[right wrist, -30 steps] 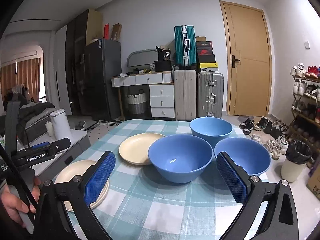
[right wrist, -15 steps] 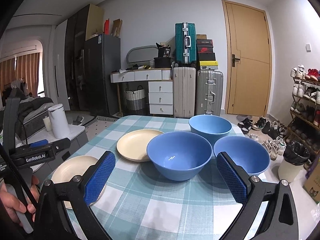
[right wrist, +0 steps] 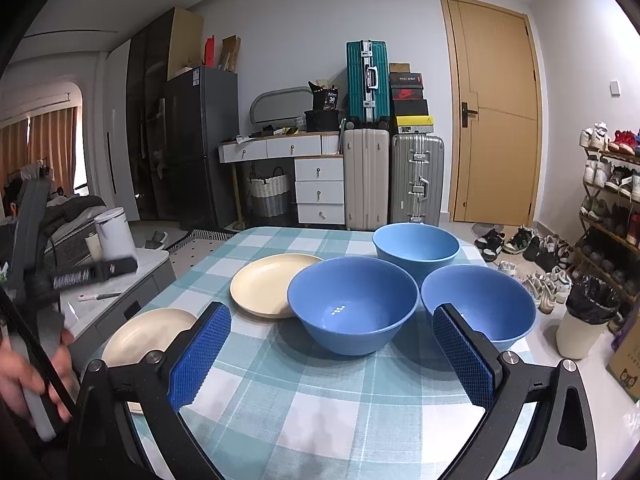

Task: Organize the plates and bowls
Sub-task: 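Move the left gripper to the remaining cream plate and grasp its rim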

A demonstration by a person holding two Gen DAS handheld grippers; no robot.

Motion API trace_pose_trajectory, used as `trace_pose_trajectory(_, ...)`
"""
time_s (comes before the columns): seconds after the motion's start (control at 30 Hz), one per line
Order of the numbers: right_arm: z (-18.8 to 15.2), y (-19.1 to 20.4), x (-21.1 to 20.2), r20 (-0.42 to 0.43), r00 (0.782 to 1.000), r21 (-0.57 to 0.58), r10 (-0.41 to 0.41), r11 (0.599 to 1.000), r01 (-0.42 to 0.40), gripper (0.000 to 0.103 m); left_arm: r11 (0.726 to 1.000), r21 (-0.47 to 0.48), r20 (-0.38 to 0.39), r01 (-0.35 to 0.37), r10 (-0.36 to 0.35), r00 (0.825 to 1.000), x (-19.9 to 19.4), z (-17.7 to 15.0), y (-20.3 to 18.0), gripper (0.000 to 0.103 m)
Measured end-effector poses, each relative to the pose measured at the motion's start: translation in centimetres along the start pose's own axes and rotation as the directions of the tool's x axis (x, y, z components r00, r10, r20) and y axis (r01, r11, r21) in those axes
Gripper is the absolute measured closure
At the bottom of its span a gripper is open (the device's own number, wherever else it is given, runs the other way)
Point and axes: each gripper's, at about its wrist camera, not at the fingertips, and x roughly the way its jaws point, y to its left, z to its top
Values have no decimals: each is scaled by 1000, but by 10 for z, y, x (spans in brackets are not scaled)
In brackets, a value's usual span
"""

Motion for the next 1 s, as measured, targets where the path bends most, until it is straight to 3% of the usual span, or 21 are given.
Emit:
trace_pose_trajectory(0.2,-2,-5,-8,19,1000,-18,8,1000,-7,0,997,60,12,-47,46,999,16,57,-7,0)
trace_pose_trajectory(0.3,-3,-7,-10,20,1000,-13,17,1000,-17,0,986,132,-58,-105,114,992,48,83,-18,0)
trace_pose_trajectory(0.37,-4,-10,-10,17,1000,-6,23,1000,-23,0,975,194,-122,-106,131,984,74,94,-25,0)
trace_pose_trajectory(0.43,-4,-12,-10,14,999,1,32,999,-32,0,958,243,-188,-150,198,962,109,101,-31,0)
trace_pose_trajectory(0.57,-4,-13,-8,2,999,11,51,999,-51,0,952,279,-324,-128,219,920,166,101,-35,0)
trace_pose_trajectory(0.73,-4,-13,-5,-9,997,12,80,997,-80,0,976,189,-495,-111,193,848,231,87,-27,1)
trace_pose_trajectory(0.9,-4,-12,-1,-26,993,16,116,993,-116,0,982,167,-535,-92,168,828,261,78,-29,2)
trace_pose_trajectory(1.0,-4,-11,0,-34,990,16,137,990,-137,0,973,213,-539,-84,189,821,274,75,-37,6)
